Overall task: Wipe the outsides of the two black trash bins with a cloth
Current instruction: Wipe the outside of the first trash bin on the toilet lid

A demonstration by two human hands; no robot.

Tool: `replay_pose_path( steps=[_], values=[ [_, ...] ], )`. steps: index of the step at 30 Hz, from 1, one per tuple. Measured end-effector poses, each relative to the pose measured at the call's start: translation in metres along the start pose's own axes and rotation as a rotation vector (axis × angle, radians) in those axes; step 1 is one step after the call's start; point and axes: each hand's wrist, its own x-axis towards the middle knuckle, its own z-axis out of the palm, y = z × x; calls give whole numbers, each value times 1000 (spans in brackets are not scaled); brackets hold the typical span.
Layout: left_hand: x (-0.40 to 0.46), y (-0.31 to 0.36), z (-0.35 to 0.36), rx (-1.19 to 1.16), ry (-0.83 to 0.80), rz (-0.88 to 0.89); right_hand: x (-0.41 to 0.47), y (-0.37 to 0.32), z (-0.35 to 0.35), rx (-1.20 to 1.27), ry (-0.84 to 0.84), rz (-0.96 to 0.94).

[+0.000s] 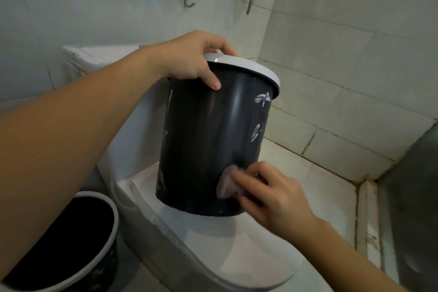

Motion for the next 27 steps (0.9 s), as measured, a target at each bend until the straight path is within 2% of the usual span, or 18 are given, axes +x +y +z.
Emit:
replay_pose_path(
  steps=[2,4,15,18,22,27],
  values=[
    [-2,0,0,-8,0,0,-9,-4,0,36,-95,-98],
    [-3,0,-1,-15,2,2,-14,-5,2,70,-126,-110],
    [-8,0,-1,-103,32,-73,-28,0,-2,171,-34,21],
    [-7,5,-1,-8,38,-50,-29,2,-2,174,-25,42],
    [1,18,4,244,21,-55,-28,-1,0,175,-39,47],
    [1,18,17,213,-5,-11,-25,-2,-2,166,-50,44]
  ],
)
